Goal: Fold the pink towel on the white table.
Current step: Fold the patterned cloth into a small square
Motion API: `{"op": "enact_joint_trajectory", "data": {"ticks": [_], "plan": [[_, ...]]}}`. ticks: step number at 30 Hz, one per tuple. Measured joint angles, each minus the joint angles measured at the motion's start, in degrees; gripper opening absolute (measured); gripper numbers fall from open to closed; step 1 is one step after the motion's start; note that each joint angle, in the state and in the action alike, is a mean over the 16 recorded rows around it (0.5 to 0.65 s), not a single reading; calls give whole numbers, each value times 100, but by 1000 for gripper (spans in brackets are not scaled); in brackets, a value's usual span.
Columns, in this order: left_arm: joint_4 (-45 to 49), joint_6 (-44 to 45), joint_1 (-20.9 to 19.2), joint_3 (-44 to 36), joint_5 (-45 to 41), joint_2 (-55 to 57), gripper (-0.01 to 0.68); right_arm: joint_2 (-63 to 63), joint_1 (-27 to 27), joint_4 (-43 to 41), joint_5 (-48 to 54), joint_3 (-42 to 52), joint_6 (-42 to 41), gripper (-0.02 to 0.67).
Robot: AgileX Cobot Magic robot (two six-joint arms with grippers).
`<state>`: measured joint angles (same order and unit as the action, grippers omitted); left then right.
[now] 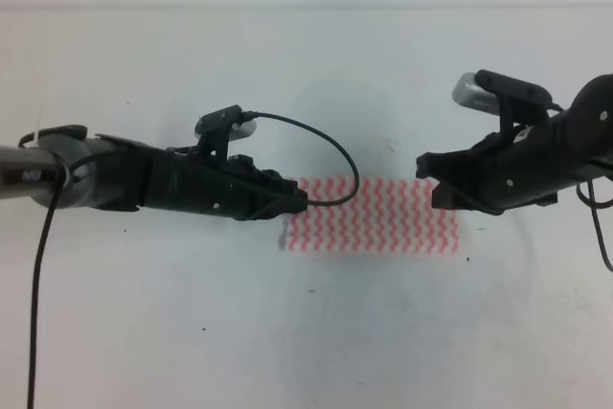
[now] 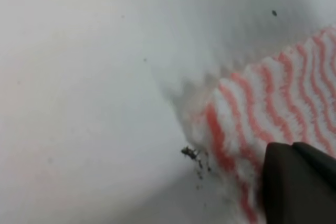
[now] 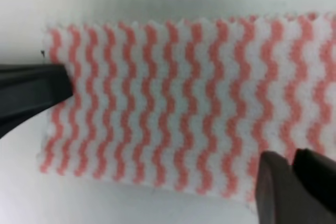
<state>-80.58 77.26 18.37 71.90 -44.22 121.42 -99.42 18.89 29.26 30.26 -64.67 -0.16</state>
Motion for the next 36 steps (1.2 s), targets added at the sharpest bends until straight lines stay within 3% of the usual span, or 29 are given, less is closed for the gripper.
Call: {"op": "enact_joint_trajectory", "data": {"ticks": [13,36], "plan": [[111,-164,0,7,-17,21,-5,-155,-239,3,-25,-1,232,252],[195,-257,0,15,-21,26,-6,-1006,-338,-10,-14,-338,303,269]]}}
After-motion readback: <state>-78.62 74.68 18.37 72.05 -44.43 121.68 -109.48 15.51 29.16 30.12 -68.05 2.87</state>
